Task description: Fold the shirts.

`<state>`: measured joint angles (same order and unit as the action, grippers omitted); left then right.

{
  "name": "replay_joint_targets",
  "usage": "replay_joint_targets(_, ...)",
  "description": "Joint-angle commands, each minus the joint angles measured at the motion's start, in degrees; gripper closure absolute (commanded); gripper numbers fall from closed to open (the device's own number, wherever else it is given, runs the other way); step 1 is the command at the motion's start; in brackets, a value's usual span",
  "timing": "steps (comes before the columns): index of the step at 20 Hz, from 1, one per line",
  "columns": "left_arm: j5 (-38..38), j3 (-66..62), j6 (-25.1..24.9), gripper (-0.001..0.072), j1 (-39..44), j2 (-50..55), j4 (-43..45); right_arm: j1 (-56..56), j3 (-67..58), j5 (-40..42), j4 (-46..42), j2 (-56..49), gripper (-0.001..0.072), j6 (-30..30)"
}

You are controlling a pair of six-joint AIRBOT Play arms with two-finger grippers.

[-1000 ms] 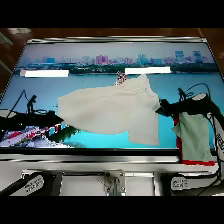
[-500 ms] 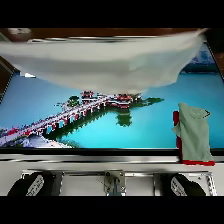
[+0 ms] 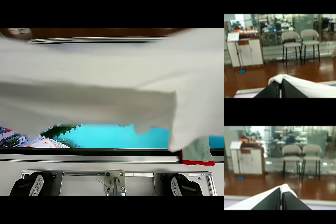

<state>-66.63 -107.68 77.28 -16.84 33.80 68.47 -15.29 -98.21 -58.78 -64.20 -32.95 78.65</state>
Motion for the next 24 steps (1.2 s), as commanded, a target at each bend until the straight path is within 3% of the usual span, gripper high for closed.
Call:
replay_joint_targets(1, -9.6, 1.2, 1.3, 0.067, 0.0, -0.5, 4.5, 0.0, -0.4, -11.5, -5.5, 0.4, 0.0639, 1.9)
replay_joint_targets(7, -12.0, 23.4, -0.3, 0.067, 0.0, 2.5, 8.3, 0.0, -0.3, -29.6, -6.1, -16.0, 0.064, -0.4)
replay_joint_targets(10, -11.4, 32.7, -1.2, 0.067, 0.0, 10.6, 10.7, 3.9, -0.1, -30.8, -6.7, -31.5, 0.064, -0.3)
replay_joint_targets(13, -6.3, 34.1, -1.1, 0.067, 0.1, 23.5, 10.5, 11.7, -0.1, -19.7, -8.6, -48.2, 0.0639, 0.6)
replay_joint_targets(19, 11.3, 29.3, -1.0, 0.067, 0.1, 48.2, 1.2, 17.0, -0.1, 16.2, -6.6, -67.6, 0.0638, 3.8)
replay_joint_targets(24, 25.4, 27.8, -1.0, 0.0669, 0.1, 59.4, -8.1, 17.7, -0.1, 28.4, -6.6, -74.1, 0.0638, 3.7)
